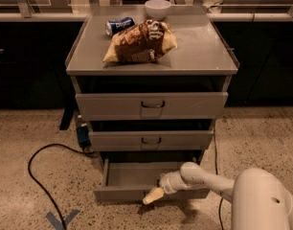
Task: Open bottom drawer
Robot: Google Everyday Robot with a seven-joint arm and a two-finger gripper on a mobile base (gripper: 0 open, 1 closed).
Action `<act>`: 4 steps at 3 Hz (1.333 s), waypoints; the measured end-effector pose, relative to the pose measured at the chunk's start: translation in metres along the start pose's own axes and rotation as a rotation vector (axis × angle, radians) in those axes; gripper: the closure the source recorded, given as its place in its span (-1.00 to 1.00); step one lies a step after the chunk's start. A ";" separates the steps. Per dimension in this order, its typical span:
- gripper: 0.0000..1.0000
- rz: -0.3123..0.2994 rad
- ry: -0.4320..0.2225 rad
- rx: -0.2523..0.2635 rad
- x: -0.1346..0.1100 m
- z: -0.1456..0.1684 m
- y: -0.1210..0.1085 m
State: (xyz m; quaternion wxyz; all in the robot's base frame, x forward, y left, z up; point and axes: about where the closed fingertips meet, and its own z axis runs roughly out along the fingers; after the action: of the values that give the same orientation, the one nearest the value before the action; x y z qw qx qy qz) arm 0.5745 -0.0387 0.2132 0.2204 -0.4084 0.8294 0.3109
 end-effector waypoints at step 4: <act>-1.00 0.083 0.094 -0.059 0.042 -0.010 0.045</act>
Offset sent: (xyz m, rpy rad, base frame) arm -0.0423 -0.0003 -0.0090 -0.0299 0.0885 0.0290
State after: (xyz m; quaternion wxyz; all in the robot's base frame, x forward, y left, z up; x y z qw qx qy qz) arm 0.5129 -0.0474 0.2088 0.1559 -0.3943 0.8454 0.3247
